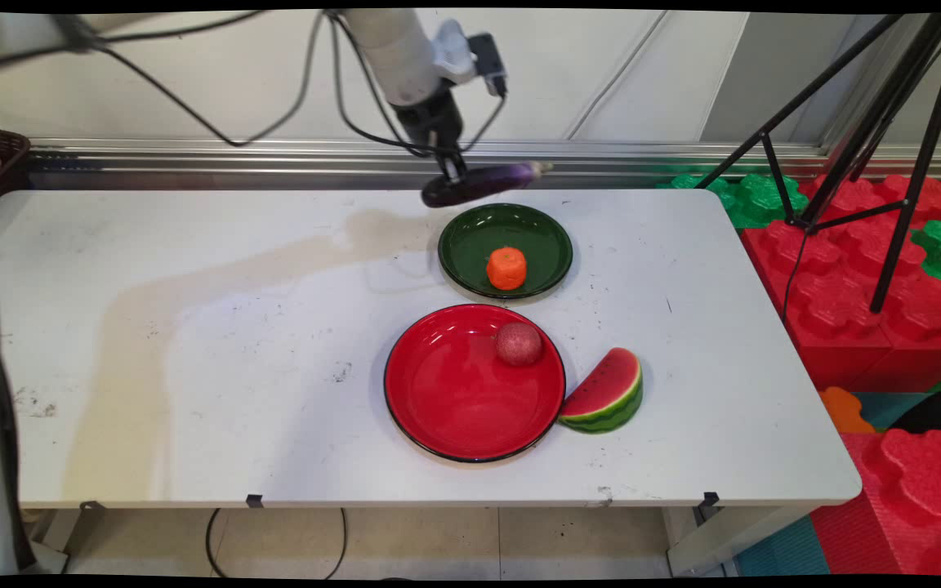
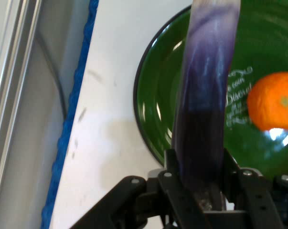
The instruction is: Place the picked object on the table
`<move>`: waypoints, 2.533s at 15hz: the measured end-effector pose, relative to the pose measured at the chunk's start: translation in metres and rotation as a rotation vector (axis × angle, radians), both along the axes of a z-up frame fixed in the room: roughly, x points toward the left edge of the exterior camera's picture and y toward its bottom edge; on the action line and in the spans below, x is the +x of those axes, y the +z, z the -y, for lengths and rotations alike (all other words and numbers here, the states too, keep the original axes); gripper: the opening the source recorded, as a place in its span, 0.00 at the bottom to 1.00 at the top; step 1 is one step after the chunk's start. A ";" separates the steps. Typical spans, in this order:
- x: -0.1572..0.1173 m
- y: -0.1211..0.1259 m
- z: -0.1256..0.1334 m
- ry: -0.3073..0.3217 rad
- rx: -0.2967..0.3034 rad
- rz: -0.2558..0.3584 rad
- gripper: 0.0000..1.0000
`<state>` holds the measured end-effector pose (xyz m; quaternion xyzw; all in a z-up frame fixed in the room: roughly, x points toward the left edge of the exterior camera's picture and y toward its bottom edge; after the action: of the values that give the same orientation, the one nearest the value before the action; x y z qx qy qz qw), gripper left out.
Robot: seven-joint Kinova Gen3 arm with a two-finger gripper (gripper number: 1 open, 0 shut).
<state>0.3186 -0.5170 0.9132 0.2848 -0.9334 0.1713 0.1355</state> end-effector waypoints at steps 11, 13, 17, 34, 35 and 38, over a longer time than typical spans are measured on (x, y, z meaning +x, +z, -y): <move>0.060 0.040 -0.103 0.066 0.000 0.012 0.00; 0.070 0.041 -0.120 0.071 0.009 0.020 0.00; 0.089 0.038 -0.157 0.098 0.037 0.036 0.00; 0.099 -0.034 -0.230 0.237 0.158 0.054 0.00; 0.098 -0.038 -0.231 0.240 0.163 0.054 0.00; 0.093 -0.052 -0.235 0.248 0.184 0.053 0.00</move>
<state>0.4115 -0.2821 0.8614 0.4046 -0.9060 0.1079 0.0617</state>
